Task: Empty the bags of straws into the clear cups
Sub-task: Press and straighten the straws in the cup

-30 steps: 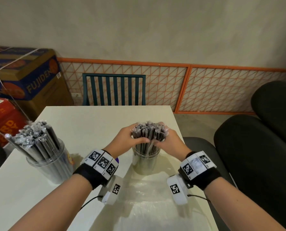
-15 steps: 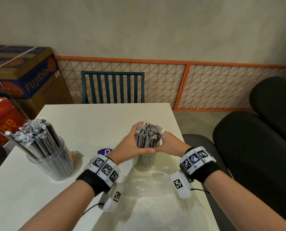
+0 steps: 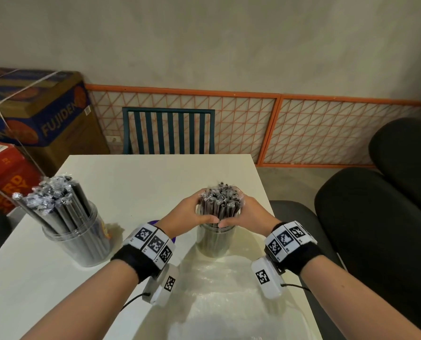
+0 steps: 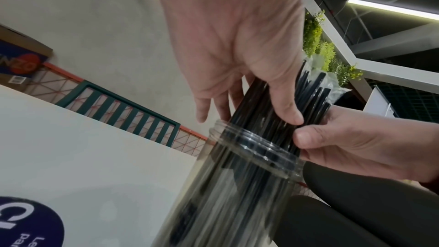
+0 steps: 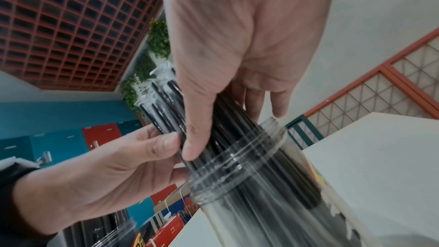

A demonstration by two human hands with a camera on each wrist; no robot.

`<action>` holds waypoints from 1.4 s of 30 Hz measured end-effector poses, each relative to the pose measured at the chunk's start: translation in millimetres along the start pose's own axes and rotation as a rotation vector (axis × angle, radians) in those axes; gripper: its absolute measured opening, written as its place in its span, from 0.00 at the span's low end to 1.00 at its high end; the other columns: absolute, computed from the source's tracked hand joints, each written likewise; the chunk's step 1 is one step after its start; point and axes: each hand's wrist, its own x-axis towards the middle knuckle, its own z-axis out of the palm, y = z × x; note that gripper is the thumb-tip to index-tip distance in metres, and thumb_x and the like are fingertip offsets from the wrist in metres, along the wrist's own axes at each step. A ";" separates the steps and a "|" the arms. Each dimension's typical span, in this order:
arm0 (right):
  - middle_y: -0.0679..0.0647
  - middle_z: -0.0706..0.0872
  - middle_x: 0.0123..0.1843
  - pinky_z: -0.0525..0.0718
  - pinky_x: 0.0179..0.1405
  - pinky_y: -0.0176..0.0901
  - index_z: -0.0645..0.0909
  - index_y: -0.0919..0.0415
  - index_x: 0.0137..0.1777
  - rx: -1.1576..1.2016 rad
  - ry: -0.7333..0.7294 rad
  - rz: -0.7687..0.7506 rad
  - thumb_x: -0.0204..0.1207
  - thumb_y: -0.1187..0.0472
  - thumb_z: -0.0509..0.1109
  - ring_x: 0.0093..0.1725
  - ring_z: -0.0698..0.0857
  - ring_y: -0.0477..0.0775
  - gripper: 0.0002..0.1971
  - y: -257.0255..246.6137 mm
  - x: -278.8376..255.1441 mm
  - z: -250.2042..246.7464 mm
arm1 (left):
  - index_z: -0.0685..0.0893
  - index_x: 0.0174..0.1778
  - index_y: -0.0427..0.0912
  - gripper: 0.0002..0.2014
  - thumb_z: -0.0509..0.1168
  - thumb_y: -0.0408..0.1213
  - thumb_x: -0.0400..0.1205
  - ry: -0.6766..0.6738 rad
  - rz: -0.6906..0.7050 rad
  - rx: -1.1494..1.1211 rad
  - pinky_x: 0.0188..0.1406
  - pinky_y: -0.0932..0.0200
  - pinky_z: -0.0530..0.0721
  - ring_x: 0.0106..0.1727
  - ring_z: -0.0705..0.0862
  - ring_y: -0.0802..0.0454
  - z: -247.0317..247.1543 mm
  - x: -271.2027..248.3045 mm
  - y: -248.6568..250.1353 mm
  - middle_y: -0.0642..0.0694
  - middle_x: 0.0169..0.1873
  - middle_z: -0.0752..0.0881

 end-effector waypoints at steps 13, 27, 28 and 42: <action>0.53 0.83 0.63 0.76 0.59 0.37 0.63 0.56 0.76 -0.017 0.126 0.036 0.64 0.63 0.81 0.63 0.80 0.50 0.42 1.2 -6.6 11.0 | 0.71 0.71 0.50 0.33 0.76 0.38 0.71 0.070 0.027 -0.032 0.57 0.77 0.76 0.60 0.81 0.64 8.7 2.5 10.3 0.57 0.59 0.82; 0.57 0.82 0.67 0.71 0.57 0.30 0.63 0.58 0.77 -0.140 0.083 0.014 0.67 0.63 0.79 0.67 0.80 0.55 0.41 -1.0 -10.9 3.0 | 0.69 0.73 0.46 0.33 0.74 0.30 0.73 -0.122 -0.019 0.048 0.48 0.86 0.74 0.59 0.79 0.60 -2.8 3.1 17.1 0.53 0.58 0.81; 0.56 0.82 0.68 0.71 0.59 0.31 0.63 0.58 0.77 -0.124 0.074 0.009 0.66 0.63 0.80 0.68 0.80 0.54 0.41 -0.1 -10.9 3.0 | 0.68 0.74 0.47 0.35 0.75 0.31 0.72 -0.108 -0.021 0.048 0.48 0.87 0.73 0.60 0.78 0.61 -1.8 1.7 14.9 0.54 0.59 0.80; 0.53 0.78 0.71 0.71 0.66 0.37 0.59 0.56 0.79 -0.083 0.028 0.026 0.65 0.59 0.81 0.71 0.76 0.52 0.45 9.6 -9.3 -5.5 | 0.66 0.76 0.49 0.37 0.75 0.38 0.73 -0.038 -0.037 0.064 0.53 0.82 0.69 0.65 0.72 0.63 -1.4 -6.0 11.2 0.57 0.64 0.76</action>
